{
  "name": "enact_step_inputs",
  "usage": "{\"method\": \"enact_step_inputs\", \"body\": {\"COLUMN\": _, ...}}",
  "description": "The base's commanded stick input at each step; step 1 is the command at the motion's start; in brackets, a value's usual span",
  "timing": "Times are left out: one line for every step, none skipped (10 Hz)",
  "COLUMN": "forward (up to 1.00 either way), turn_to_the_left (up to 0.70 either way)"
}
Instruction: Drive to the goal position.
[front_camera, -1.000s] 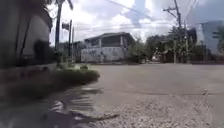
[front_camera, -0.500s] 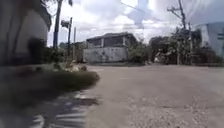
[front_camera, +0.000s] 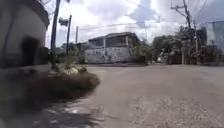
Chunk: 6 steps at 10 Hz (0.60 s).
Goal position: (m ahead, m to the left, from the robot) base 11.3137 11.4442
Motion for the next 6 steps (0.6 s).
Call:
{"method": "enact_step_inputs", "body": {"forward": 1.00, "turn_to_the_left": 0.00}}
{"method": "enact_step_inputs", "body": {"forward": 1.00, "turn_to_the_left": 0.00}}
{"method": "enact_step_inputs", "body": {"forward": 1.00, "turn_to_the_left": 0.00}}
{"method": "enact_step_inputs", "body": {"forward": 1.00, "turn_to_the_left": 0.00}}
{"method": "enact_step_inputs", "body": {"forward": 1.00, "turn_to_the_left": 0.00}}
{"method": "enact_step_inputs", "body": {"forward": 1.00, "turn_to_the_left": 0.00}}
